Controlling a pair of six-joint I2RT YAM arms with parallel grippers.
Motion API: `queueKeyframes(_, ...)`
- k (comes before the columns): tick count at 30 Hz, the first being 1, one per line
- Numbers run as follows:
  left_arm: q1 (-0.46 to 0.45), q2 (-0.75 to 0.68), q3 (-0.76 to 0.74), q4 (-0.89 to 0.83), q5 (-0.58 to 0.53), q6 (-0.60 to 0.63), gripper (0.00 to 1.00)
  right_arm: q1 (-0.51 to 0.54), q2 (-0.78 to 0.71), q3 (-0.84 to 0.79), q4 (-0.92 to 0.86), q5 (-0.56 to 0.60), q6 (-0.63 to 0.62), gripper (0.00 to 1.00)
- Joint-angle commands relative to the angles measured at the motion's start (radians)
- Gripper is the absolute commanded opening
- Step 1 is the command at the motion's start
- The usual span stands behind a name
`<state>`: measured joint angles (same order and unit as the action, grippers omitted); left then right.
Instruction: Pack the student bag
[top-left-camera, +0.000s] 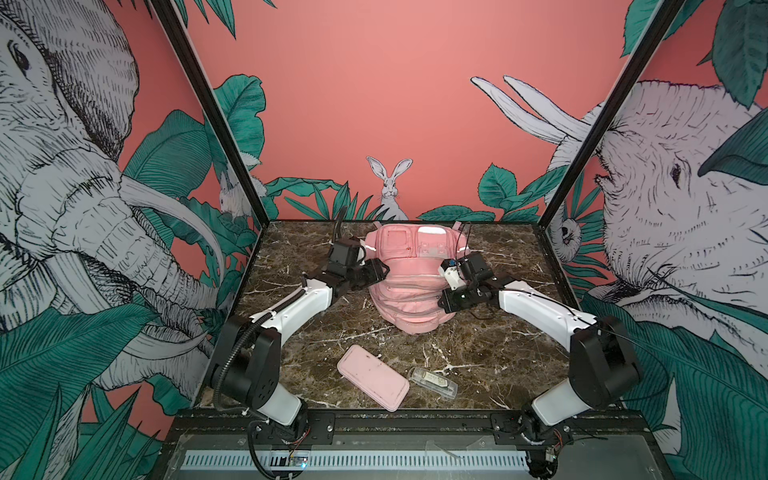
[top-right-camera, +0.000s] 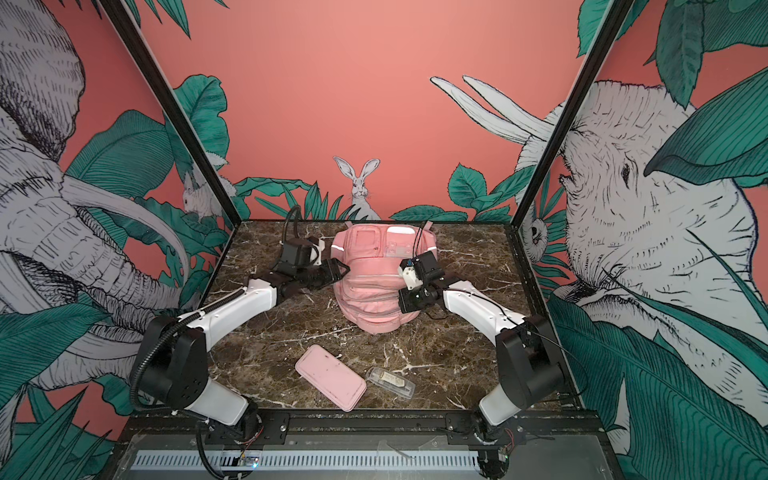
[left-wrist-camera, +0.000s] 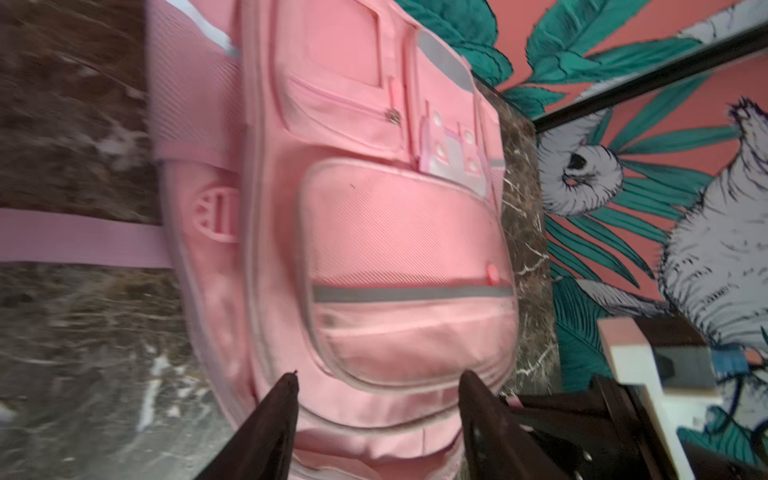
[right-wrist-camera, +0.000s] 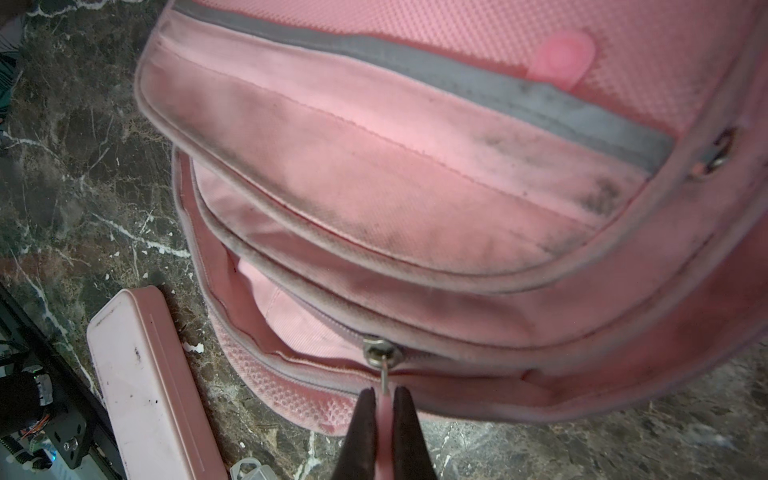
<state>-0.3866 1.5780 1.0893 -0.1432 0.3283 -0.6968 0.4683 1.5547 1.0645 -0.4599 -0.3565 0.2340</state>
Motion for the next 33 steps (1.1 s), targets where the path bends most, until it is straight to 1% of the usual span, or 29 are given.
queueKeyframes(1, 0.028, 0.095, 0.060, -0.094, 0.087, 0.089, 0.61, -0.010, -0.032, 0.002, -0.006, -0.006, -0.015, 0.00)
queueKeyframes(4, 0.029, 0.161, 0.109, -0.086, 0.153, 0.096, 0.59, -0.012, -0.035, 0.003, -0.007, -0.003, -0.015, 0.00)
queueKeyframes(6, 0.029, 0.188, 0.137, -0.092, 0.185, 0.098, 0.56, -0.013, -0.037, 0.004, -0.009, -0.003, -0.016, 0.00)
queueKeyframes(11, 0.031, 0.205, 0.159, -0.139, 0.124, 0.140, 0.47, -0.016, -0.050, 0.012, -0.017, -0.006, -0.016, 0.00)
queueKeyframes(13, 0.031, 0.217, 0.163, -0.144, 0.115, 0.146, 0.44, -0.019, -0.053, 0.015, -0.021, -0.004, -0.018, 0.00)
queueKeyframes(16, 0.032, 0.236, 0.164, -0.140, 0.115, 0.140, 0.42, -0.020, -0.052, 0.022, -0.031, -0.005, -0.022, 0.00)
queueKeyframes(22, 0.038, 0.245, 0.144, -0.130, 0.069, 0.135, 0.38, -0.025, -0.061, 0.024, -0.037, -0.005, -0.027, 0.00)
queueKeyframes(29, 0.038, 0.303, 0.171, -0.116, 0.126, 0.135, 0.35, -0.027, -0.051, 0.034, -0.040, -0.016, -0.028, 0.00)
queueKeyframes(33, 0.038, 0.332, 0.182, -0.107, 0.141, 0.130, 0.34, -0.028, -0.048, 0.036, -0.040, -0.021, -0.028, 0.00)
